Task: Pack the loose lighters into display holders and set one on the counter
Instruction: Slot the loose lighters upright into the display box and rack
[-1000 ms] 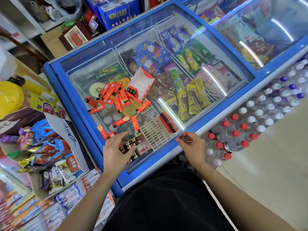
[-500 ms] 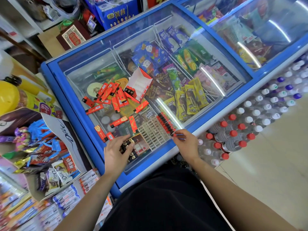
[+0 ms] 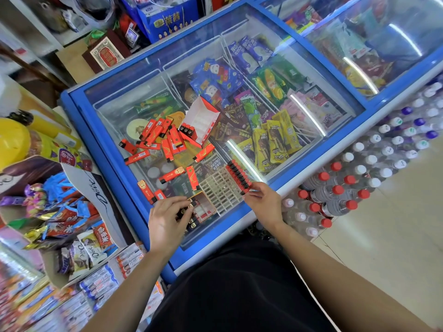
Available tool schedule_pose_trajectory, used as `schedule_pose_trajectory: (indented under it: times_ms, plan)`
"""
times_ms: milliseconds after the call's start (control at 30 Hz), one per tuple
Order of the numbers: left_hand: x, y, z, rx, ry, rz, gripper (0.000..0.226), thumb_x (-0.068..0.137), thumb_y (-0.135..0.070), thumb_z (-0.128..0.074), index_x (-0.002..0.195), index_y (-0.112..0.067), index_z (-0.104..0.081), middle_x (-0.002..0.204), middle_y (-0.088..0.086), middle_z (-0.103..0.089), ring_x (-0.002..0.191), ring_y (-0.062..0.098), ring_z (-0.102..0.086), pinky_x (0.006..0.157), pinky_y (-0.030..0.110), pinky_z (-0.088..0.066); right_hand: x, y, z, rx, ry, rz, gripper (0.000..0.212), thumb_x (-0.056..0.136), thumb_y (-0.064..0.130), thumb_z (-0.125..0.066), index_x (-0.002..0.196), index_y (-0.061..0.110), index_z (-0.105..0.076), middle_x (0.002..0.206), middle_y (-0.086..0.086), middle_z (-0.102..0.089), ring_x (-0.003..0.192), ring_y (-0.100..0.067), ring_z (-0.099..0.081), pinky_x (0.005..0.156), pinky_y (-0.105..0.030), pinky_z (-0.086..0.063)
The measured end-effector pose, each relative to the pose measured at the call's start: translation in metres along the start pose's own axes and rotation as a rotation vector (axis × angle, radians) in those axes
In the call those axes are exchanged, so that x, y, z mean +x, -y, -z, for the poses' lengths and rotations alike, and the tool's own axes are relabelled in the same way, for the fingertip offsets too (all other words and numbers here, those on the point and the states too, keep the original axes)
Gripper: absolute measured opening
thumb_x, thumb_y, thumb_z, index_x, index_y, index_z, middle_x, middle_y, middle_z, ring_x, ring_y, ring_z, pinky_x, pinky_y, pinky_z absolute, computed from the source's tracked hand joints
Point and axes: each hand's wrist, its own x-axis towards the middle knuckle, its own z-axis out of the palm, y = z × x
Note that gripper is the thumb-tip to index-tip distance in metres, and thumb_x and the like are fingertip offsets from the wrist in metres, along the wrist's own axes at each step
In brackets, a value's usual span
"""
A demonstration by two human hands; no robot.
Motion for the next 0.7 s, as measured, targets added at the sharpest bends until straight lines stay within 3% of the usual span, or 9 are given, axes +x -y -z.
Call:
schedule_pose_trajectory:
  times_ms: [133, 267, 367, 533, 700]
  plan:
    - [0.003, -0.004, -0.003, -0.024, 0.023, 0.023, 0.017, 0.093, -0.032, -0.073, 0.101, -0.018, -0.079, 0.106, -0.009, -0.072, 0.103, 0.015, -0.064, 0.093, 0.046, -0.051, 0.001, -0.004, -0.009, -0.059, -0.039, 0.005, 0.039, 0.082, 0.016, -0.083, 0.116, 0.021, -0.064, 0.099, 0.009, -0.07, 0.092, 0.002, -0.068, 0.081, -0.011, -0.054]
    - [0.008, -0.012, -0.002, -0.073, 0.023, 0.047, 0.014, 0.089, -0.023, -0.077, 0.101, -0.015, -0.079, 0.106, -0.006, -0.073, 0.104, 0.012, -0.064, 0.096, 0.041, -0.053, 0.003, -0.005, -0.009, -0.079, -0.102, -0.004, 0.029, 0.084, 0.018, -0.08, 0.108, 0.018, -0.063, 0.097, 0.004, -0.071, 0.088, -0.001, -0.068, 0.081, -0.017, -0.056]
    - [0.007, -0.012, 0.001, -0.077, 0.025, 0.04, 0.013, 0.089, -0.021, -0.077, 0.101, -0.015, -0.079, 0.106, -0.006, -0.073, 0.105, 0.011, -0.064, 0.096, 0.037, -0.053, 0.006, -0.005, -0.005, -0.231, -0.124, 0.032, 0.021, 0.085, 0.025, -0.08, 0.097, 0.019, -0.064, 0.089, 0.006, -0.07, 0.079, 0.001, -0.064, 0.07, -0.011, -0.049]
    - [0.004, -0.007, 0.005, -0.038, 0.016, 0.031, 0.012, 0.088, -0.018, -0.078, 0.1, -0.016, -0.079, 0.105, -0.008, -0.074, 0.104, 0.012, -0.066, 0.095, 0.038, -0.055, 0.015, -0.007, -0.004, -0.428, -0.08, 0.08, 0.023, 0.085, 0.031, -0.08, 0.097, 0.017, -0.066, 0.092, 0.005, -0.062, 0.085, -0.013, -0.058, 0.078, -0.028, -0.048]
    - [0.007, -0.006, 0.008, 0.115, -0.042, -0.112, 0.012, 0.085, -0.021, -0.073, 0.089, -0.013, -0.081, 0.093, -0.004, -0.078, 0.089, 0.016, -0.072, 0.083, 0.041, -0.059, 0.014, -0.011, 0.001, -0.333, 0.019, 0.047, 0.03, 0.082, 0.026, -0.083, 0.103, 0.025, -0.061, 0.093, 0.012, -0.059, 0.086, -0.009, -0.056, 0.071, -0.014, -0.04]
